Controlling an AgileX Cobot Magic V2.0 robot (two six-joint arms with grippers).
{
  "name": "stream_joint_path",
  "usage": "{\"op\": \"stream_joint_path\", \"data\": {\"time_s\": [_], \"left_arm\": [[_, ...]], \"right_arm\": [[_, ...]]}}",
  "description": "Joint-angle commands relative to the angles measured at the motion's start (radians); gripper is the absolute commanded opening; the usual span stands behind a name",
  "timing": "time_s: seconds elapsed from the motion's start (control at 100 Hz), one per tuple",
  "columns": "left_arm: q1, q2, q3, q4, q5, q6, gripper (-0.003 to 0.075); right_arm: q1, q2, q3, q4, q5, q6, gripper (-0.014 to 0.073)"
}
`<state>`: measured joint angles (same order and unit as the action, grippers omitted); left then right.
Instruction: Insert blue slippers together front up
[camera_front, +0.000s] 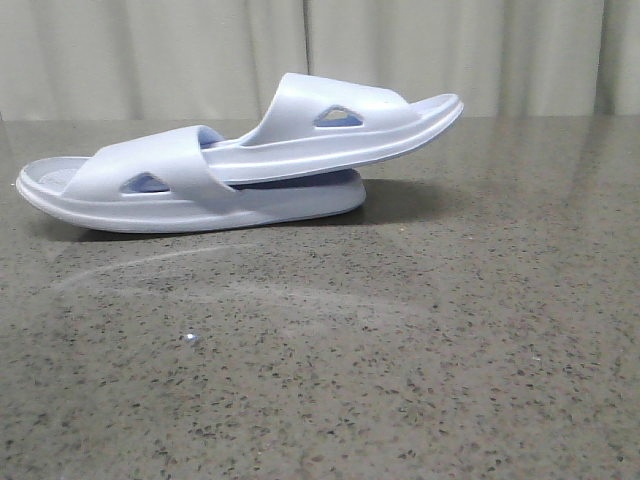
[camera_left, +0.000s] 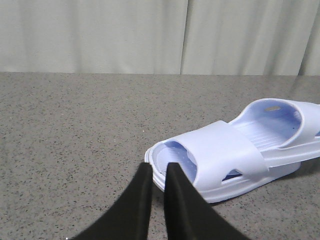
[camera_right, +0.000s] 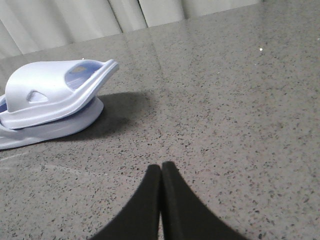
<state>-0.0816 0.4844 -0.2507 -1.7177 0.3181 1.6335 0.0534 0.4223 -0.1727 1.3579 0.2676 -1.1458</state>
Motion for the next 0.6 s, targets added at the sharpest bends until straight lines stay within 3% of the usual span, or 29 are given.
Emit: {"op": "stream_joint_path", "data": {"time_s": [0.0, 0.36, 0.54, 0.59], "left_arm": [[-0.008, 0.004, -0.027, -0.033, 0.018, 0.001, 0.0015], [-0.034, -0.003, -0.019, -0.033, 0.018, 0.001, 0.0015], [-0.11, -0.01, -0.018, -0.035, -0.14, -0.009, 0.0015], [-0.114, -0.01, -0.018, 0.043, -0.172, -0.085, 0.0015]], "right_arm": [[0.002, 0.002, -0.026, 0.024, -0.018, -0.013, -0.008], [0.002, 0.002, -0.026, 0.024, -0.018, -0.013, -0.008], [0.002, 0.002, -0.026, 0.024, -0.018, -0.013, -0.008], [0.002, 0.002, -0.026, 0.024, -0.018, -0.013, -0.008]]}}
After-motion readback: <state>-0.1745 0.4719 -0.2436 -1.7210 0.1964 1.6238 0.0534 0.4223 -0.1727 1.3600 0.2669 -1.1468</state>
